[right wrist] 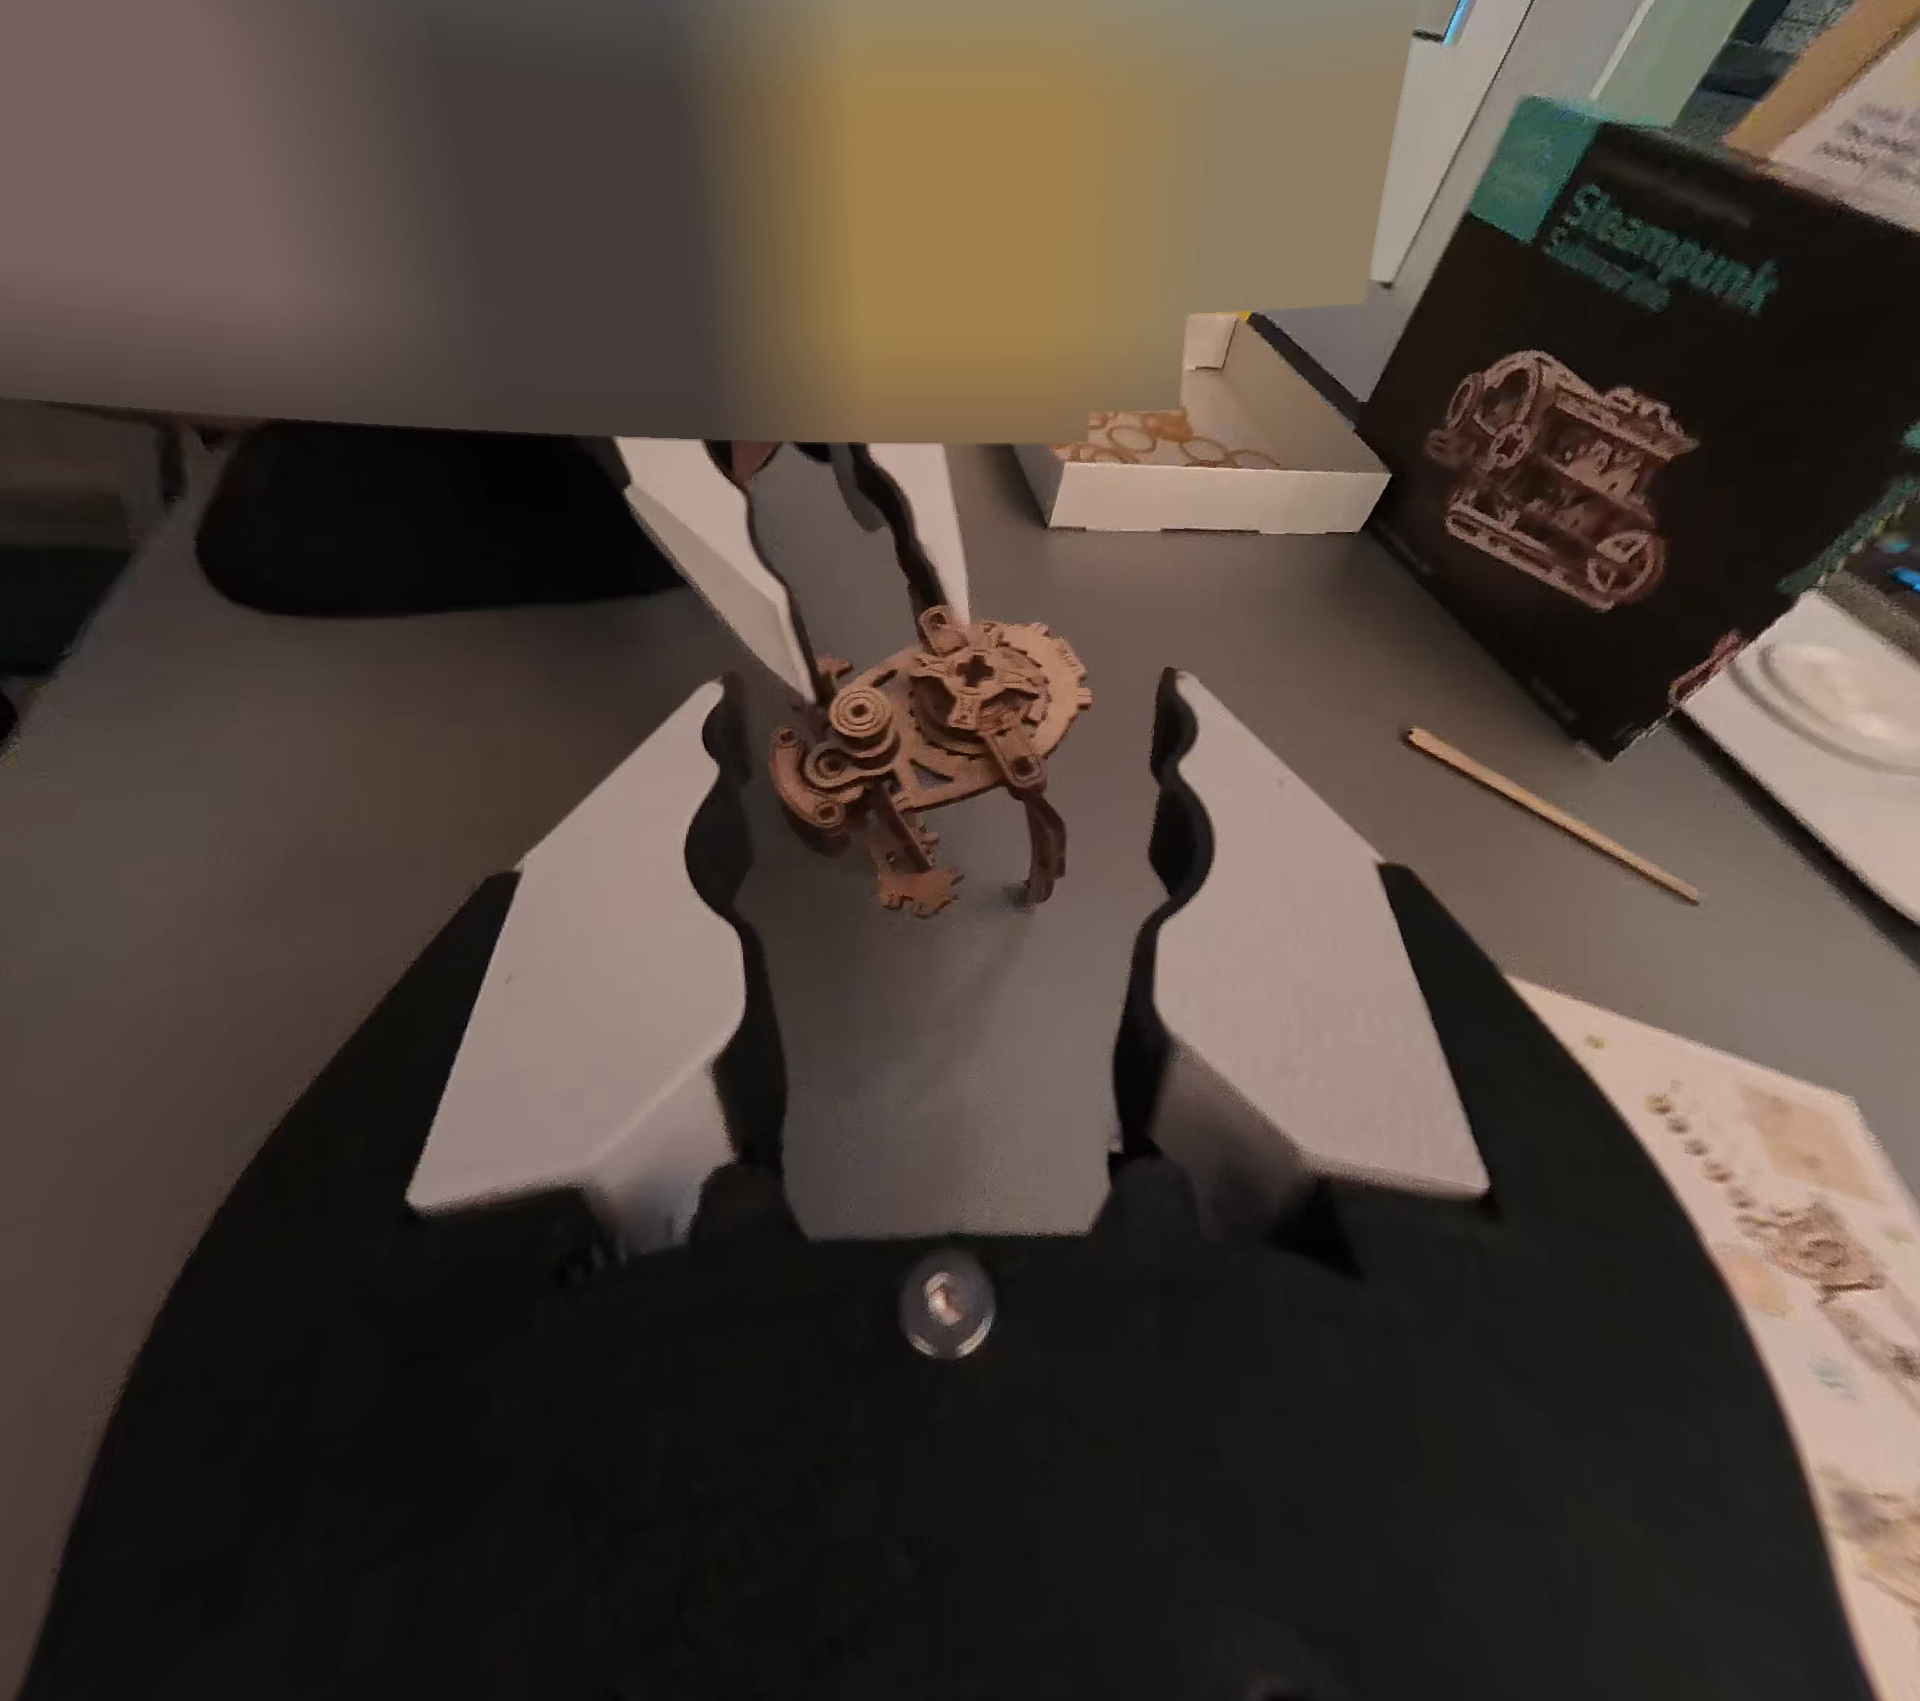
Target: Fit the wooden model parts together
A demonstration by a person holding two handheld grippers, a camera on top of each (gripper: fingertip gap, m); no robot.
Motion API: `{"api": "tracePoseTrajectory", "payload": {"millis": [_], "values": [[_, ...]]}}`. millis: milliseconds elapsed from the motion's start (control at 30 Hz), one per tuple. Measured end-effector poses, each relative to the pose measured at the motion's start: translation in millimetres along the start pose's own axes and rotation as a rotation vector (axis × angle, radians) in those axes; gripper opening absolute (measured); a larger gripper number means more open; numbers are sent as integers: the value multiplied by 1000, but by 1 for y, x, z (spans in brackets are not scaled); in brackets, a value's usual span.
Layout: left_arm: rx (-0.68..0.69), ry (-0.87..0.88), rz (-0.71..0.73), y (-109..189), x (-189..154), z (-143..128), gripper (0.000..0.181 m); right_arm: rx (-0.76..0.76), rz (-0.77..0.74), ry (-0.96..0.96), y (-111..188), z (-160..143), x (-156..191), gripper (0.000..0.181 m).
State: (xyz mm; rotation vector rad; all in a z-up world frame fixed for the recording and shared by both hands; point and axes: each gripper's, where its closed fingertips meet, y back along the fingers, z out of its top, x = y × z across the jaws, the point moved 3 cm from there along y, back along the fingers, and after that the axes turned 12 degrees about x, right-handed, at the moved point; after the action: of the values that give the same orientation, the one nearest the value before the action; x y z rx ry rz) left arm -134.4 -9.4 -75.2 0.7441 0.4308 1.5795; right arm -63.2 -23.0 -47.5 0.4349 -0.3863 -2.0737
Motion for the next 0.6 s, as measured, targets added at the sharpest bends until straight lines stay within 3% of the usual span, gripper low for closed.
{"api": "tracePoseTrajectory", "payload": {"millis": [133, 267, 333, 600], "values": [[3, -9, -28, -2, -7, 2, 33, 173, -114, 260, -18, -6, 13, 64], [37, -107, 9, -4, -14, 0, 33, 208, -100, 234, -27, -11, 18, 61], [38, -169, 40, -3, -17, 1, 33, 187, -135, 216, -23, -9, 12, 74], [105, -197, 60, -7, -21, -2, 33, 271, -123, 284, -27, -14, 23, 62]]}}
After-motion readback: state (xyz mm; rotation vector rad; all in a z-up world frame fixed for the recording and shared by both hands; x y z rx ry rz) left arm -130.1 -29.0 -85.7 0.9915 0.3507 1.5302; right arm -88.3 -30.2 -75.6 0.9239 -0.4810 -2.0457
